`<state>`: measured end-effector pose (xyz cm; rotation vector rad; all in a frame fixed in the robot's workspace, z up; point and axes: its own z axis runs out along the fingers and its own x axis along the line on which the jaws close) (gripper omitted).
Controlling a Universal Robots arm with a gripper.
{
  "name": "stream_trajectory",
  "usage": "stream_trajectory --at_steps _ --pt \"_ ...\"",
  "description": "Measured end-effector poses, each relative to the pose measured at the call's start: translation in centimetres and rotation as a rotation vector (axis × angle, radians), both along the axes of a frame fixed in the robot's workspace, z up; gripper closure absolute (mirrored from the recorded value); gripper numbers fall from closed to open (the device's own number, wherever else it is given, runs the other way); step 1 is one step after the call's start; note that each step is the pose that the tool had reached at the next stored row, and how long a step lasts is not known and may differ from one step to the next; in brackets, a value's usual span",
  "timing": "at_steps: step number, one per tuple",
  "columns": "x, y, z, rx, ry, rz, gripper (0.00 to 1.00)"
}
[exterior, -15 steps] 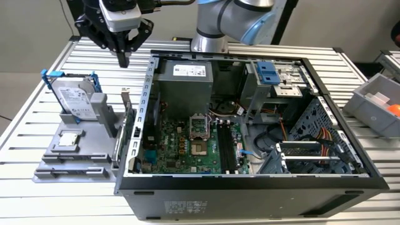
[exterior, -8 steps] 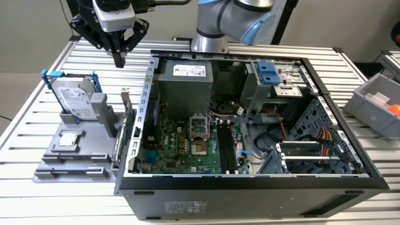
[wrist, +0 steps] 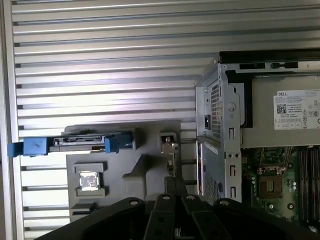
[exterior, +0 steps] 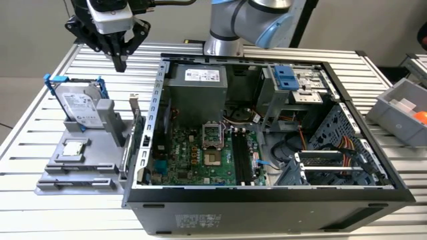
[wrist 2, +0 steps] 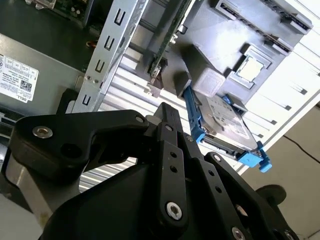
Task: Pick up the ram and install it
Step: 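Reach for the ram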
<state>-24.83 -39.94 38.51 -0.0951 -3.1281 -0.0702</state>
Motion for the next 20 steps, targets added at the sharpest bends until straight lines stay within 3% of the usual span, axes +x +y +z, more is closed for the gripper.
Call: stream_trajectory --at_steps 20 --pt "-2.88 0.0 -0.05 0.0 0.0 0.01 1.0"
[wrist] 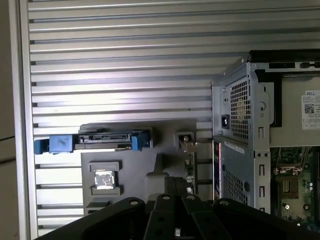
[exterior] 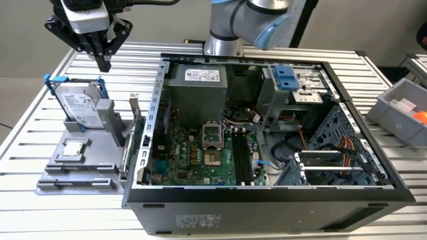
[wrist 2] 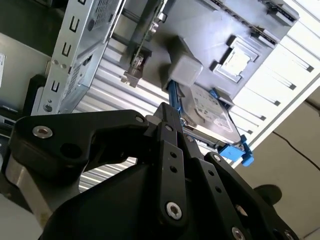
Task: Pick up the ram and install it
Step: 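Reach for the ram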
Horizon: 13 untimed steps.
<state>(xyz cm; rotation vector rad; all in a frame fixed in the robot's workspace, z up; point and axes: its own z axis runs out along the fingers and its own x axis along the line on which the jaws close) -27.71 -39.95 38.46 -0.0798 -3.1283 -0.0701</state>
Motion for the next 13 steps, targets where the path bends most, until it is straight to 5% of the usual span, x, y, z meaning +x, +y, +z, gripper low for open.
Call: stream_trajectory --at_steps 13 --pt "-1.46 0.0 -0.05 0.0 0.0 0.0 1.0"
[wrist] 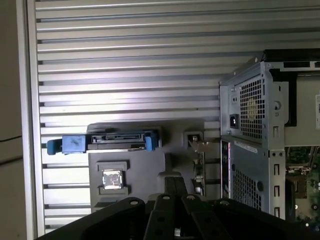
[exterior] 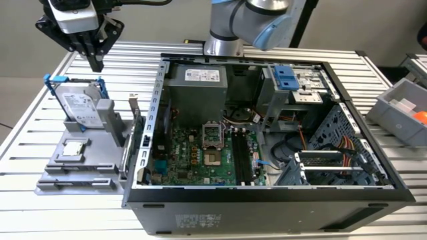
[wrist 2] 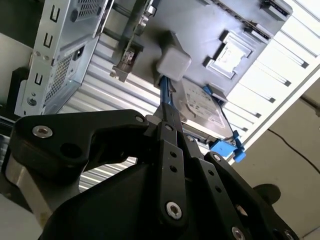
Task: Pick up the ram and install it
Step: 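Reach for the ram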
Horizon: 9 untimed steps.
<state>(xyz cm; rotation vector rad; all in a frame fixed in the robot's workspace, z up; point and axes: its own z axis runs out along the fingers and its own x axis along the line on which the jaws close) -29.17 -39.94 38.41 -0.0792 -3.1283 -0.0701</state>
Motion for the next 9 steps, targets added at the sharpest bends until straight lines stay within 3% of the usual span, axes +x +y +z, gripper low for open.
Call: stream_trajectory --at_steps 9 --pt "-1.04 0.0 -0.04 0.0 0.0 0.0 1.0"
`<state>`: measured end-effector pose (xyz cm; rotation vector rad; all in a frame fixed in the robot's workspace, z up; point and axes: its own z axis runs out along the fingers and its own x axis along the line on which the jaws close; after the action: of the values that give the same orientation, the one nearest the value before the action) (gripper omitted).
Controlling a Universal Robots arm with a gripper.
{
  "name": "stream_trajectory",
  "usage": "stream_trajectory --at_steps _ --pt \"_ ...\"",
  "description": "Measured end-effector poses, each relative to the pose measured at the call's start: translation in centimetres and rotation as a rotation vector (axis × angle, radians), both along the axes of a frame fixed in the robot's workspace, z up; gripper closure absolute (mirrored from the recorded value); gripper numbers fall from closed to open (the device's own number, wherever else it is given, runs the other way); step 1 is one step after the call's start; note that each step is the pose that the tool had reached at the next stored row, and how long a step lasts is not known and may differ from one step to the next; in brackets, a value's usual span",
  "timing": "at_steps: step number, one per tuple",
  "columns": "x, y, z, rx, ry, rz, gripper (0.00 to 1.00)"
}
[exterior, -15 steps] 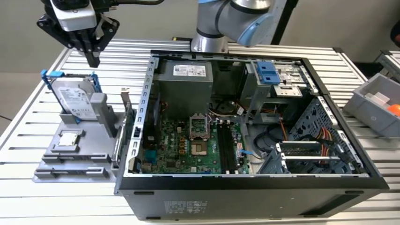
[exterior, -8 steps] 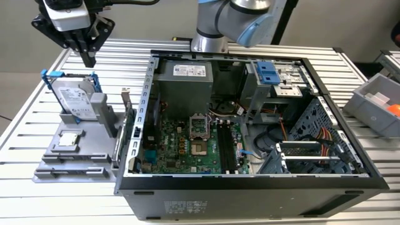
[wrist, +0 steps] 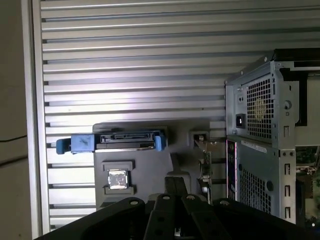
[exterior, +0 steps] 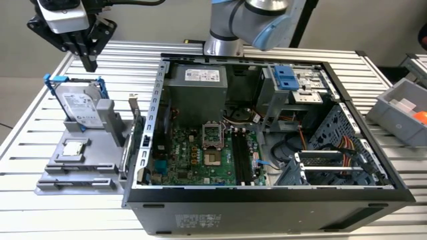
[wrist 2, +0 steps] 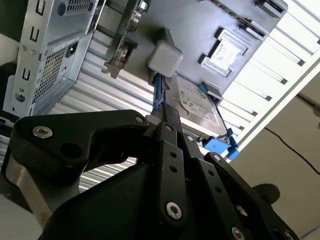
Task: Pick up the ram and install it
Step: 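Reach for the ram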
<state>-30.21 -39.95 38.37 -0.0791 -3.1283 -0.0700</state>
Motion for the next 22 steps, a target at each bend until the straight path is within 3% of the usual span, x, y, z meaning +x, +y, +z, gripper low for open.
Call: stream_trajectory --at_steps 22 --pt "-2.87 0.0 -0.1 0.0 0.0 0.004 1.0"
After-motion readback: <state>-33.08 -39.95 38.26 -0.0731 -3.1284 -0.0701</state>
